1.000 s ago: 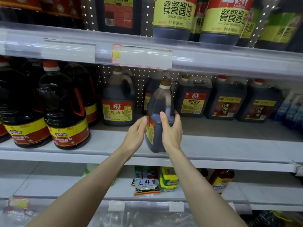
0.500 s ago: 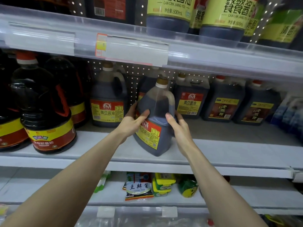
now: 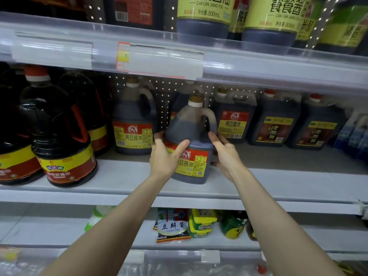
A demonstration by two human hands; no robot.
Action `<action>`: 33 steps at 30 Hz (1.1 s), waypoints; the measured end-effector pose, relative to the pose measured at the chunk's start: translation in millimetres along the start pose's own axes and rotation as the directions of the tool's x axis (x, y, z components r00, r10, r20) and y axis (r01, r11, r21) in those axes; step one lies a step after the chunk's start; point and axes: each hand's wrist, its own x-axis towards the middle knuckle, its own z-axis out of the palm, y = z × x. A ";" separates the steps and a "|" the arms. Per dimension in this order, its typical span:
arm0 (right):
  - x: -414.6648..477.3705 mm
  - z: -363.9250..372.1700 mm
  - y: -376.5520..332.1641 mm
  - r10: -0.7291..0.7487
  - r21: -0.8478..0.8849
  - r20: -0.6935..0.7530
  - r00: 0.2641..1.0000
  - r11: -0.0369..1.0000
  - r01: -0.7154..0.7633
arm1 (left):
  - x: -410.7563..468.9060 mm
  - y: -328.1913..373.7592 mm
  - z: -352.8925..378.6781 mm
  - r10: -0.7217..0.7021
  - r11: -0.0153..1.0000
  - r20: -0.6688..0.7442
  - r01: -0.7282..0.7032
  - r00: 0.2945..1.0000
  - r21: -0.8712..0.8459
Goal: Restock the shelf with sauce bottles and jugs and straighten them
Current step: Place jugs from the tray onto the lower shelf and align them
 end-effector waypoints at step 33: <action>9.4 11.9 25.4 0.088 0.045 -0.055 0.995 0.995 -0.086 | 9.9 3.1 0.8 0.037 0.974 -0.006 -0.037 0.999 -0.222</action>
